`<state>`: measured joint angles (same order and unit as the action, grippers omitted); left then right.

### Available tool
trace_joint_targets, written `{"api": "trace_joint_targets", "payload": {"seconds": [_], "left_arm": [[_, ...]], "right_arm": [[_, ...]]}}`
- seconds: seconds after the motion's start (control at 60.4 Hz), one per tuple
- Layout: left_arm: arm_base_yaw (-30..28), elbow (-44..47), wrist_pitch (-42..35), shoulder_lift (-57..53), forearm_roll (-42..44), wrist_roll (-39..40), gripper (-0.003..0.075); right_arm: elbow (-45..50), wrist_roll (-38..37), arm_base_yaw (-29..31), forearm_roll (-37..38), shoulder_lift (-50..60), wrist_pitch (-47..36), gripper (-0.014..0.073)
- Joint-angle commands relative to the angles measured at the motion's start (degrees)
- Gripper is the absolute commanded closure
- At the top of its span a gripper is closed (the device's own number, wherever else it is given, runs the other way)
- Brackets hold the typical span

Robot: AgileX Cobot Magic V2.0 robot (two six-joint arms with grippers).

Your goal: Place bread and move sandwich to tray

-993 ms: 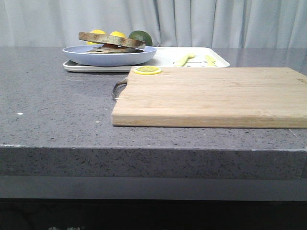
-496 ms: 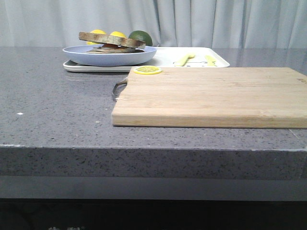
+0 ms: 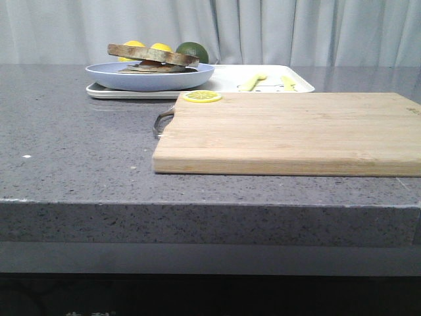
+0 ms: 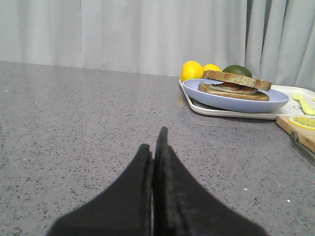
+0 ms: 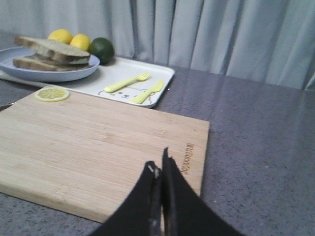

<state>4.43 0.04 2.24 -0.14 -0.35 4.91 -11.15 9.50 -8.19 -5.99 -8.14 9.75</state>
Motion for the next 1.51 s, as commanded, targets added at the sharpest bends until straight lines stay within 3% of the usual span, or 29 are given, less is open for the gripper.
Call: {"api": "trace_joint_targets", "payload": {"seconds": [0.0, 0.215, 0.894, 1.109, 1.489], "left_arm": [[0.0, 0.3, -4.8, -1.2, 0.0, 0.5, 0.0738], [0.0, 0.3, -4.8, -1.2, 0.0, 0.5, 0.0738], [0.0, 0.3, -4.8, -1.2, 0.0, 0.5, 0.0738], [0.0, 0.3, -4.8, -1.2, 0.0, 0.5, 0.0738], [0.0, 0.3, -4.8, -1.2, 0.0, 0.5, 0.0738]], "right_arm": [[4.1, 0.2, 2.5, -1.3, 4.4, -10.3, 0.0661], [12.7, 0.2, 4.3, -2.9, 10.0, -14.5, 0.0661], [12.5, 0.2, 4.8, -2.8, 10.0, -12.0, 0.0661], [12.5, -9.5, 4.8, 3.9, 10.0, -12.8, 0.0661], [12.5, -9.5, 8.9, 3.9, 10.0, -12.8, 0.0661]]}}
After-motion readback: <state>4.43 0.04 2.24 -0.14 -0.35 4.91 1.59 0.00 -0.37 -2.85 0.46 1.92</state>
